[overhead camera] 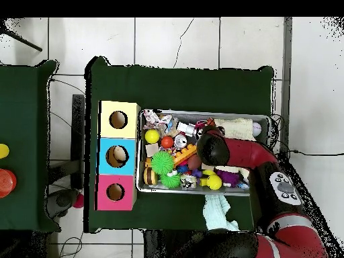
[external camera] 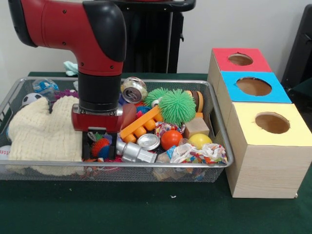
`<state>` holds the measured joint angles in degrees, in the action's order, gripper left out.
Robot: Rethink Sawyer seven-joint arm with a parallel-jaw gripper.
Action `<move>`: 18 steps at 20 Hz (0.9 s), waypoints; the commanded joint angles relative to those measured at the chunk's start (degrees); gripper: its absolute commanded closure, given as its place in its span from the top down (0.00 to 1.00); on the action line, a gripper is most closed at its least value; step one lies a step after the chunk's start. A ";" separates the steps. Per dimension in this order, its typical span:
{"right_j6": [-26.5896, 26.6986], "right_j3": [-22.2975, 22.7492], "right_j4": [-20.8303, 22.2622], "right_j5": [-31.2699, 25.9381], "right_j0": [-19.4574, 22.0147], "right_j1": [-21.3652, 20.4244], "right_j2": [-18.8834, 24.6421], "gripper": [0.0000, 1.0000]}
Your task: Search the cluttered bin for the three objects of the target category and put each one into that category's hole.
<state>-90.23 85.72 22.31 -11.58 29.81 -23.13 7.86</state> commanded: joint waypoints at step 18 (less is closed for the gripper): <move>-3.76 -5.20 5.85 5.23 -2.45 0.86 -2.47 1.00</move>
<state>-90.23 83.22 25.08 -9.40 27.80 -23.19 5.49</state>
